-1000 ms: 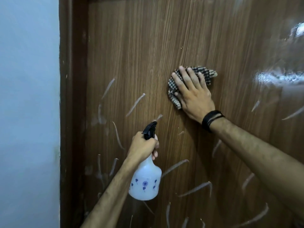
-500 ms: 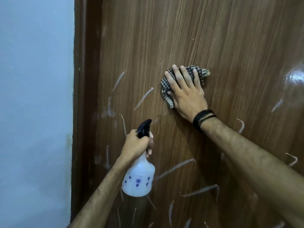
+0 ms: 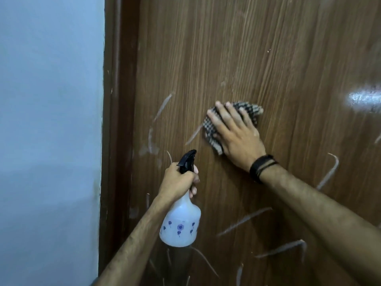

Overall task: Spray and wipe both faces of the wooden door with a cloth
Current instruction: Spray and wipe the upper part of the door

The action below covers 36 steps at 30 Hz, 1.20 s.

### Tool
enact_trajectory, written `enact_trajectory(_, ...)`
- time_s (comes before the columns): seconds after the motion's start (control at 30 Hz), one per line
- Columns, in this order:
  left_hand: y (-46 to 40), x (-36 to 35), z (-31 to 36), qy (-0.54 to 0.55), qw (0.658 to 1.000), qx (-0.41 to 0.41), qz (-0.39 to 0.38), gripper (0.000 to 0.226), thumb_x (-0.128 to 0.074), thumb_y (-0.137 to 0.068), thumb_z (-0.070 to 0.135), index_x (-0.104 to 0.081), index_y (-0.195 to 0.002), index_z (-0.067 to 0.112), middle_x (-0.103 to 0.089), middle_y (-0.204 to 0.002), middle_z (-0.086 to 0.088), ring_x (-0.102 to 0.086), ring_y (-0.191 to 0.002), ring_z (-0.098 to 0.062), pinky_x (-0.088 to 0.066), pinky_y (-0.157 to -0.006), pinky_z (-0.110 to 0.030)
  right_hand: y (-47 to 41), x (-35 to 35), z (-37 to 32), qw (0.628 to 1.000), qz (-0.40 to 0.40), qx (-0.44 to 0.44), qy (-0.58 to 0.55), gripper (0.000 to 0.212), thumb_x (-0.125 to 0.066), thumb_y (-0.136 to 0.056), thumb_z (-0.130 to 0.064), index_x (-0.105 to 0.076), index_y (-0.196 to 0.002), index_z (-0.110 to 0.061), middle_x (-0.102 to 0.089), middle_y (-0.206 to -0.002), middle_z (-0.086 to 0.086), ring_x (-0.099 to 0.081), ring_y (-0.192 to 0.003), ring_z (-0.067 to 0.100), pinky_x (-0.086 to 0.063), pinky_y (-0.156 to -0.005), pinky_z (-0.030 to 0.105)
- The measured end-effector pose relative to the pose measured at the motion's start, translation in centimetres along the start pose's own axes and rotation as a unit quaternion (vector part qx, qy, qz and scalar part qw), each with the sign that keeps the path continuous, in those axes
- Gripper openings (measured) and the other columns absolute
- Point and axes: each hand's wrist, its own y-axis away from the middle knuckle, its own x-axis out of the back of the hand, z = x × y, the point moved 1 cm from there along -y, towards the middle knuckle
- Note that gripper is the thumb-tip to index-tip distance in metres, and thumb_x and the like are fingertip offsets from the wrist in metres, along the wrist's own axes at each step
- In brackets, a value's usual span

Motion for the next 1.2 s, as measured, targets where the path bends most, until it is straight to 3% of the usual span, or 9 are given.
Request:
enact_trajectory(0.2, -2.5, 3.4, 0.3, 0.004, 0.999, -0.010, -0.032, 0.014, -0.059, -0.083, -0.006, -0.064, -0.086, 0.007, -0.059, -0.060, -0.010, -0.058, -0.052, -0.024, -0.047, -0.049, -0.028, -6.3, 0.2, -0.7, 0.997, 0.020, -0.077, 0.004, 0.056, -0.037, -0.106, -0.034, -0.021, -0.157, -0.018, -0.016, -0.164, 0.009, -0.011, -0.152, 0.028, -0.009, -0.123, 0.048)
enact_trajectory(0.37, -3.3, 4.9, -1.0, -0.021, 0.997, -0.004, -0.071, 0.016, -0.059, -0.085, -0.005, -0.061, -0.075, 0.008, -0.057, -0.054, -0.009, -0.057, -0.050, -0.021, -0.048, -0.053, -0.030, -1.1, -1.1, -4.5, 0.998, -0.007, -0.066, 0.011, 0.059, -0.040, -0.105, -0.033, -0.019, -0.158, -0.017, -0.011, -0.165, 0.009, -0.006, -0.153, 0.027, -0.011, -0.122, 0.049)
enact_trajectory(0.53, -3.6, 6.1, -1.9, -0.005, 0.997, -0.014, -0.082, 0.015, -0.059, -0.085, -0.006, -0.065, -0.083, 0.008, -0.059, -0.056, -0.010, -0.058, -0.052, -0.024, -0.049, -0.052, -0.030, 2.9, -1.9, -7.2, 0.997, -0.059, -0.027, 0.030, 0.060, -0.039, -0.105, -0.037, -0.018, -0.158, -0.020, -0.011, -0.165, 0.007, -0.009, -0.152, 0.025, -0.014, -0.122, 0.048)
enact_trajectory(0.83, -6.2, 10.4, -0.6, 0.051, 0.995, -0.037, -0.082, 0.015, -0.058, -0.084, -0.008, -0.065, -0.088, 0.005, -0.060, -0.062, -0.013, -0.056, -0.052, -0.023, -0.048, -0.051, -0.030, -9.7, -1.2, -6.2, 0.992, -0.002, -0.128, 0.014, 0.059, -0.040, -0.105, -0.034, -0.019, -0.158, -0.019, -0.013, -0.165, 0.007, -0.008, -0.152, 0.026, -0.009, -0.123, 0.048)
enact_trajectory(1.03, -7.0, 13.4, -1.6, 0.057, 0.996, -0.025, -0.061, 0.015, -0.058, -0.083, -0.007, -0.065, -0.084, 0.007, -0.060, -0.062, -0.010, -0.058, -0.053, -0.023, -0.047, -0.050, -0.030, -4.3, -3.5, -11.9, 0.998, -0.061, 0.004, 0.022, 0.063, -0.041, -0.103, -0.036, -0.016, -0.158, -0.020, -0.007, -0.166, 0.007, -0.005, -0.153, 0.026, -0.013, -0.122, 0.050)
enact_trajectory(1.2, -6.9, 14.5, -1.9, 0.055, 0.996, -0.011, -0.072, 0.017, -0.058, -0.083, -0.006, -0.064, -0.082, 0.010, -0.059, -0.058, -0.009, -0.057, -0.056, -0.026, -0.048, -0.053, -0.031, -8.2, -2.7, -11.2, 0.997, -0.065, -0.021, 0.022, 0.060, -0.033, -0.103, -0.040, -0.016, -0.158, -0.022, -0.012, -0.165, 0.007, -0.010, -0.152, 0.027, -0.012, -0.122, 0.050)
